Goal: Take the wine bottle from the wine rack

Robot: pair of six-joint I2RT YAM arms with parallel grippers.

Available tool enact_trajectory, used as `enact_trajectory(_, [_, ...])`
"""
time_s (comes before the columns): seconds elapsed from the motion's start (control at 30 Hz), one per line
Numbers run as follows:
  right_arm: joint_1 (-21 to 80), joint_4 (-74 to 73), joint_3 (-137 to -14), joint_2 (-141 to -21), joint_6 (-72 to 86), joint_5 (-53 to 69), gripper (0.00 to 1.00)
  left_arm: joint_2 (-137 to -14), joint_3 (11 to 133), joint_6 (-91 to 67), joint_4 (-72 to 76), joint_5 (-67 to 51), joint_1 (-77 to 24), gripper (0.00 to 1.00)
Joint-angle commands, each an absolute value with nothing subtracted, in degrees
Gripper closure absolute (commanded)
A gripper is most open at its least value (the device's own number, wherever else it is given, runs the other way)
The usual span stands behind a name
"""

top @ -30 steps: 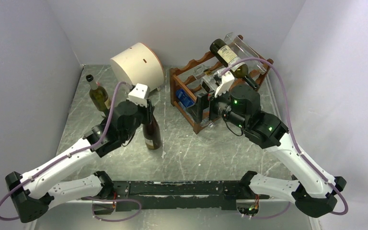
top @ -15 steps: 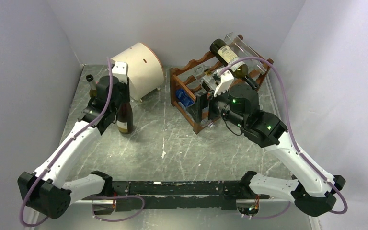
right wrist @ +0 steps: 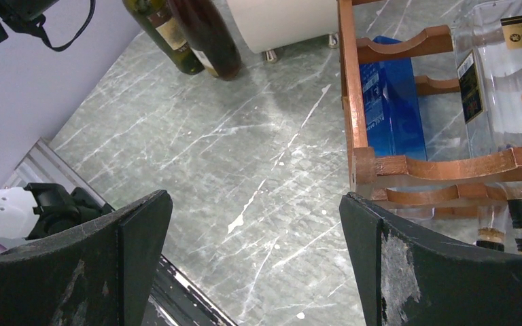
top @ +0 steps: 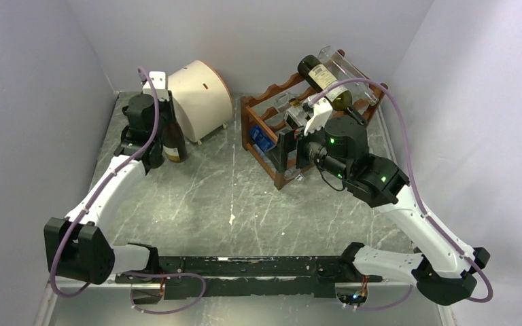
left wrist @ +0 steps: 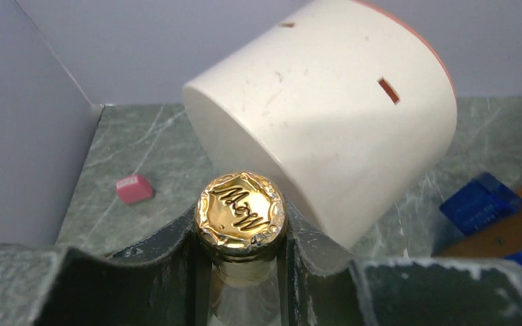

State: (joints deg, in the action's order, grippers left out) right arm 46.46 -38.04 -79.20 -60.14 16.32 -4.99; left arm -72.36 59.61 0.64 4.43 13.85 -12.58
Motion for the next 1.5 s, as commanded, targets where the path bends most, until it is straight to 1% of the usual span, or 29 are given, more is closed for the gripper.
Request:
enact_trajectory(0.0, [46.3, -38.3, -80.3, -60.0, 16.3, -6.2, 0.0, -70.7, 61.7, 2.0, 32.1, 10.7, -9.5, 0.93])
enact_trajectory(0.17, [46.2, -38.1, -79.7, -59.9, 16.4, -6.1, 0.0, -71.4, 57.2, -0.6, 38.4, 8.2, -7.2, 0.93])
enact_trajectory(0.33, [46.2, -38.3, -79.8, -59.8, 16.2, -6.3, 0.0, -71.7, 54.8, -1.9, 38.2, 6.7, -6.3, 0.93])
enact_trajectory(0.4, [46.2, -38.1, -79.8, -59.9, 16.2, -6.2, 0.0, -71.9, 54.0, -1.8, 38.1, 6.4, -6.2, 0.82])
enact_trajectory(0.53, [46.3, -37.8, -80.2, -60.6, 16.1, -5.8, 0.0, -71.1, 53.0, -1.9, 37.3, 6.8, -6.2, 0.45])
enact_trajectory(0.57, [46.3, -37.8, -80.3, -60.8, 16.2, -5.6, 0.0, -70.7, 53.1, -1.8, 36.9, 6.6, -6.2, 0.37])
enact_trajectory(0.63, [46.3, -37.5, -80.4, -61.1, 16.3, -5.2, 0.0, -69.6, 53.5, -0.7, 35.7, 5.9, -6.2, 0.26])
enact_trajectory(0.7, [46.3, -37.5, -80.8, -61.5, 16.4, -4.7, 0.0, -68.4, 54.3, -0.1, 34.1, 5.7, -6.2, 0.06])
enact_trajectory(0.73, [46.3, -37.8, -81.0, -61.8, 16.5, -4.6, 0.0, -67.7, 54.6, 0.0, 33.4, 5.8, -6.2, 0.03])
enact_trajectory(0.87, [46.3, -39.2, -82.5, -63.1, 16.6, -4.7, 0.0, -64.3, 55.4, 0.2, 31.5, 5.7, -6.2, 0.01])
enact_trajectory(1.07, [46.3, -41.3, -82.5, -62.5, 17.2, -6.4, 0.0, -58.7, 56.1, -0.7, 30.1, 2.1, -6.4, 0.04])
enact_trajectory(1.2, [46.3, -42.9, -82.6, -62.8, 17.5, -8.4, 0.0, -55.2, 54.1, -3.8, 30.5, -1.8, -7.5, 0.05])
enact_trajectory(1.33, [46.3, -44.2, -83.1, -63.3, 16.7, -11.5, 0.0, -54.4, 52.5, -4.1, 32.2, -4.9, -12.6, 0.06])
enact_trajectory(1.47, [46.3, -45.1, -84.1, -64.5, 14.7, -15.6, 0.0, -57.1, 55.5, 0.0, 26.9, -5.9, -20.6, 0.09])
